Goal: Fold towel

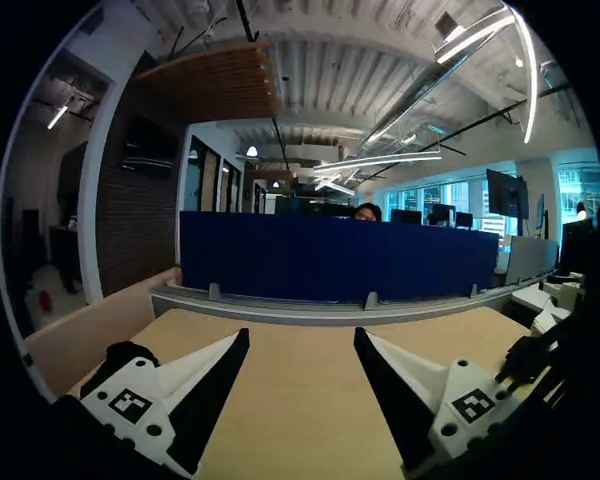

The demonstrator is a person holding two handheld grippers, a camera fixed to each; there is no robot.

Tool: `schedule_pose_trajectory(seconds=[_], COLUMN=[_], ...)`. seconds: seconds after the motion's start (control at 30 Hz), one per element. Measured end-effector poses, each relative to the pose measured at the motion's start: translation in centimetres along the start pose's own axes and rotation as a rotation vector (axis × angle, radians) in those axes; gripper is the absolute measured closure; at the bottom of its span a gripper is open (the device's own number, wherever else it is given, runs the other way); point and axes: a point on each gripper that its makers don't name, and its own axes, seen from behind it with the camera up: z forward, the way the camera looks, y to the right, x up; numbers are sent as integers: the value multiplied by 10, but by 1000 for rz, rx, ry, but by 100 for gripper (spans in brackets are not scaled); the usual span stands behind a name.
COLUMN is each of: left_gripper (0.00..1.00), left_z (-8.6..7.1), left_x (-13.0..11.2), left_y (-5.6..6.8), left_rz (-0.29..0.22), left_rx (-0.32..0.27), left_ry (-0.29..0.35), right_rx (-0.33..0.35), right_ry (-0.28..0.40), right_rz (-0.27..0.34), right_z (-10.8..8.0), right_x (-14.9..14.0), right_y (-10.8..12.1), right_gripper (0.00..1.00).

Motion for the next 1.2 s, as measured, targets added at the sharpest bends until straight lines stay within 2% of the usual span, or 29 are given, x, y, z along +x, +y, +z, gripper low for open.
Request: schedule_pose_trajectory(seconds=[0.1,0.3,0.47,0.7,0.97,1.2], left_gripper=[3,3,3,3,3,3], left_z=[-1,-2,-2,0,1,6], left_x=[-5,-7,-13,-32,-51,-81], left_y=[2,-5,-9,-10,-17,-18], left_rz=[8,14,39,82,76,86], left_rx=[-5,22,33,46,61,58], left_ry=[5,35,51,47,60,68], right_rx=[9,10,13,5,8,-5], right_ry=[-6,-6,-15,-31,-39,-18], right_rz=[-7,-13,-9,-4,3,31], right_z=[-2,-7,-13,-20,-24,-22], right_x=[2,5,6,3,2,0], right_y=[-5,-12,-19,-20,-26,-23], right_gripper=[0,0,0,0,0,0])
